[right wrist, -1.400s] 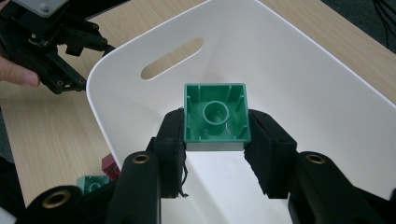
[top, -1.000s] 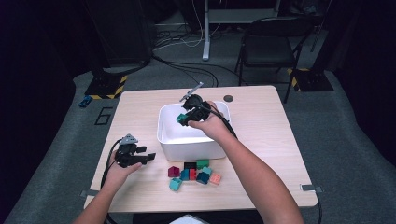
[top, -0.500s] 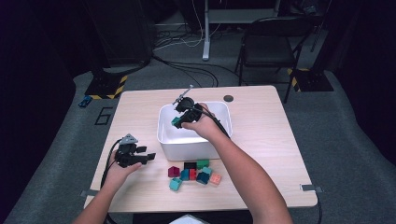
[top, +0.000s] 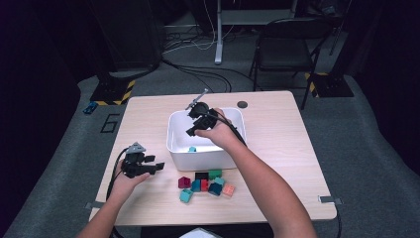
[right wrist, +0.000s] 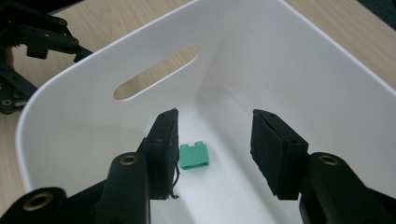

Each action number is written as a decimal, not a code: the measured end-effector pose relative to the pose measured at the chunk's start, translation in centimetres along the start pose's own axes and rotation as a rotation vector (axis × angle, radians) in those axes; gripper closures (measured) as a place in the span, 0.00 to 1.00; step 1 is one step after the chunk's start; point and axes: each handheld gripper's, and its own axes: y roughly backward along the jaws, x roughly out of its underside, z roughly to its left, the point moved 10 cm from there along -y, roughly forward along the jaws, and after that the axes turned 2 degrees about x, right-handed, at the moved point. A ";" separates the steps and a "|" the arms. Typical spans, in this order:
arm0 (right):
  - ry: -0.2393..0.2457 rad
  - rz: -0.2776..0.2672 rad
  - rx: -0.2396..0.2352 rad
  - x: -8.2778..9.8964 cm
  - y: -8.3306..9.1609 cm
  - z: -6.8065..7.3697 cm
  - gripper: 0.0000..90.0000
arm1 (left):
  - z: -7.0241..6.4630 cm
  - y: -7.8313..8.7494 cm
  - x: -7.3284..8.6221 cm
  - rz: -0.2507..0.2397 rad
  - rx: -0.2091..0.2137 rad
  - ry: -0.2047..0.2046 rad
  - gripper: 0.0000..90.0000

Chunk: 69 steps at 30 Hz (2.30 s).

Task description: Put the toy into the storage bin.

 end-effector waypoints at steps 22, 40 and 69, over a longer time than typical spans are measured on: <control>0.021 -0.087 0.004 4.7 8.8 1.0 0.58 | -0.1 -0.1 0.1 0.006 -0.008 -0.001 0.43; 0.031 -0.146 -0.026 7.9 11.1 3.7 0.60 | -0.1 -0.2 0.2 0.008 -0.007 0.006 0.43; -0.064 -0.101 -0.040 16.2 4.1 5.1 0.55 | -0.1 -0.2 0.3 0.014 -0.006 0.012 0.43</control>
